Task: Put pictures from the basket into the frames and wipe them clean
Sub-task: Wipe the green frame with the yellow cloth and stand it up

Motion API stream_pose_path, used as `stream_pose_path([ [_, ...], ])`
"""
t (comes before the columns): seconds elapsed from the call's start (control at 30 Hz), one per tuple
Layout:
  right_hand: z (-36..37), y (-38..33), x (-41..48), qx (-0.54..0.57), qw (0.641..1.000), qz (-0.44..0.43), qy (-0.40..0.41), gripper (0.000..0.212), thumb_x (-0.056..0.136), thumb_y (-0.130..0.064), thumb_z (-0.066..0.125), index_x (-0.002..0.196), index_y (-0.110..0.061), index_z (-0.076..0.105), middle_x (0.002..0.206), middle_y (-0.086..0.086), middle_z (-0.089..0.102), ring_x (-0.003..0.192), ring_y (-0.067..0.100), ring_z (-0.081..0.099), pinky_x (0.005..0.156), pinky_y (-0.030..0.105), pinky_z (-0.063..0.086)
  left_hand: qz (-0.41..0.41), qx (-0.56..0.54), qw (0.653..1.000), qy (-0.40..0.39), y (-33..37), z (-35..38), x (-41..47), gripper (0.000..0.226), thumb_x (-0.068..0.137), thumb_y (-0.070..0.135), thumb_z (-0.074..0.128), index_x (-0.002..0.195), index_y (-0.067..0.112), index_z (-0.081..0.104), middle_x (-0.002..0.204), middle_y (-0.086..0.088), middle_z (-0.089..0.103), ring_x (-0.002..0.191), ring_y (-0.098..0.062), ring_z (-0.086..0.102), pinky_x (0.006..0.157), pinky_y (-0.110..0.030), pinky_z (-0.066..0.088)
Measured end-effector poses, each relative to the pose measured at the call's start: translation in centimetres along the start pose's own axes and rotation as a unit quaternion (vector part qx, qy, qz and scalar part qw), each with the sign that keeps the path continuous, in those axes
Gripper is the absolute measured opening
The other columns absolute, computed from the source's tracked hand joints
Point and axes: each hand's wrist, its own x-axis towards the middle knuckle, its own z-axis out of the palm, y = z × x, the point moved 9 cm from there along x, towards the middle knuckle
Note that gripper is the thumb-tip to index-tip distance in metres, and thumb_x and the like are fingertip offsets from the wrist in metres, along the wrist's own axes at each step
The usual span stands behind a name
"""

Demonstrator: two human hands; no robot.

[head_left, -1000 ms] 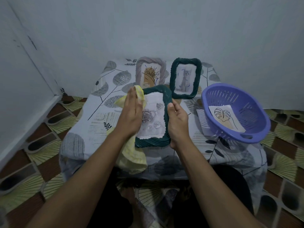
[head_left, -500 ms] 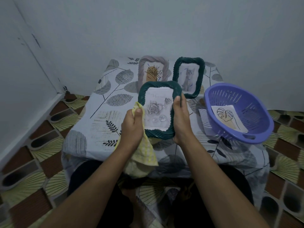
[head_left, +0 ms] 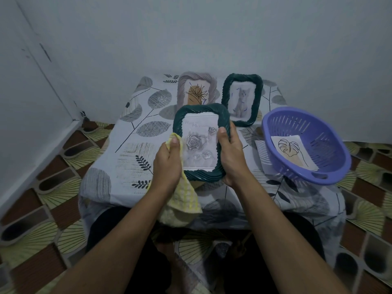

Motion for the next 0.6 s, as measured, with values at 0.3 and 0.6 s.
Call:
stream_pose_path([
  [0.3,0.1,0.2,0.0,-0.014,1.0,-0.024,0.015,0.036,0.107,-0.025,0.042,0.143,-0.024,0.046,0.129,-0.004,0.064,0.114,0.011,0.065,0.093,0.036,0.056,0.115,0.12,0.984,0.056,2.1,-0.1,0.2,0.042,0.107,0.034,0.029,0.136,0.006,0.043,0.128,-0.016,0.054,0.112,-0.033,0.052,0.084,-0.034,0.037],
  [0.6,-1.3,-0.3,-0.1,-0.042,0.997,-0.037,0.044,0.029,0.108,-0.023,0.04,0.134,-0.029,0.05,0.12,-0.011,0.067,0.11,0.006,0.065,0.089,0.028,0.054,0.279,0.321,0.9,-0.095,1.6,4.0,-2.2,0.076,0.098,0.053,0.011,0.157,0.01,-0.009,0.166,-0.008,-0.013,0.153,-0.019,-0.009,0.125,-0.039,0.002],
])
